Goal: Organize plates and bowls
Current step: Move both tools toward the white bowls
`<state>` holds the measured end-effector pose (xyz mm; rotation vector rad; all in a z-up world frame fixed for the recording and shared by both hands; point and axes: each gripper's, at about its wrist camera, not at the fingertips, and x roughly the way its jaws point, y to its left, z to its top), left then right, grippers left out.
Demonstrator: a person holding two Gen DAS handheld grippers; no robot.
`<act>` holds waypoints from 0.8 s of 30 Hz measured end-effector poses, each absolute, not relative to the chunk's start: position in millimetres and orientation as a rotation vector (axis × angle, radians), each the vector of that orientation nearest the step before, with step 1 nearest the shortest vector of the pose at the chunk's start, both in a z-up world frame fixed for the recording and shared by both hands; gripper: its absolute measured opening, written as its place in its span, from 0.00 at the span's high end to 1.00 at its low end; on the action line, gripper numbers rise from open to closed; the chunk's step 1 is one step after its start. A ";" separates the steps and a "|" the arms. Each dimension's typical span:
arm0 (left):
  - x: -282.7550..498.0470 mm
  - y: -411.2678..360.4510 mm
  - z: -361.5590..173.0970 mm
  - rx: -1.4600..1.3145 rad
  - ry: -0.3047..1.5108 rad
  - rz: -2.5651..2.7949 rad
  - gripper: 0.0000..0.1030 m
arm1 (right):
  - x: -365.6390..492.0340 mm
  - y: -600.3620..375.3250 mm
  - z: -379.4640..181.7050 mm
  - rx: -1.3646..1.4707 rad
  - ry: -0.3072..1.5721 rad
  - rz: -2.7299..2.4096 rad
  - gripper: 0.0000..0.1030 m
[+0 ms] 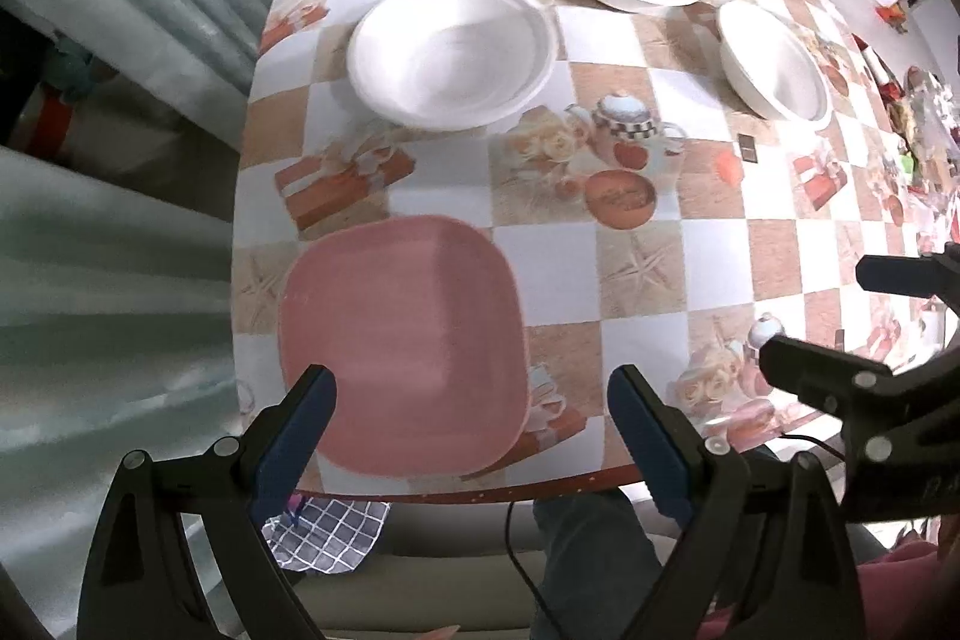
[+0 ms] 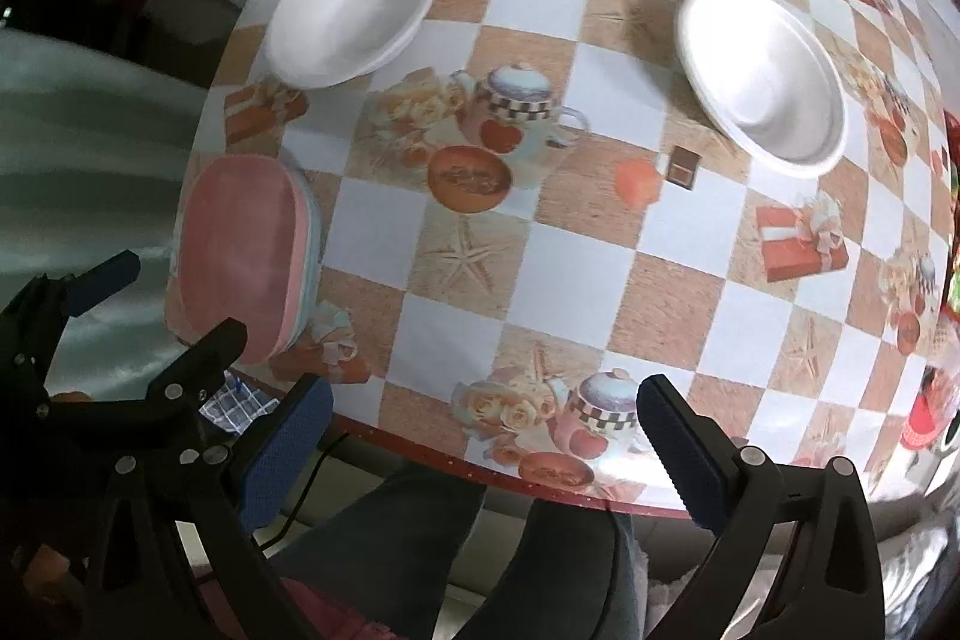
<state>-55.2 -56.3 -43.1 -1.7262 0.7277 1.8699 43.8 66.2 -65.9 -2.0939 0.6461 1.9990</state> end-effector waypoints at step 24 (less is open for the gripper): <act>-39.9 22.5 -50.8 -1.698 0.802 1.776 0.09 | 77.5 160.3 -79.4 -1.970 0.808 1.859 0.01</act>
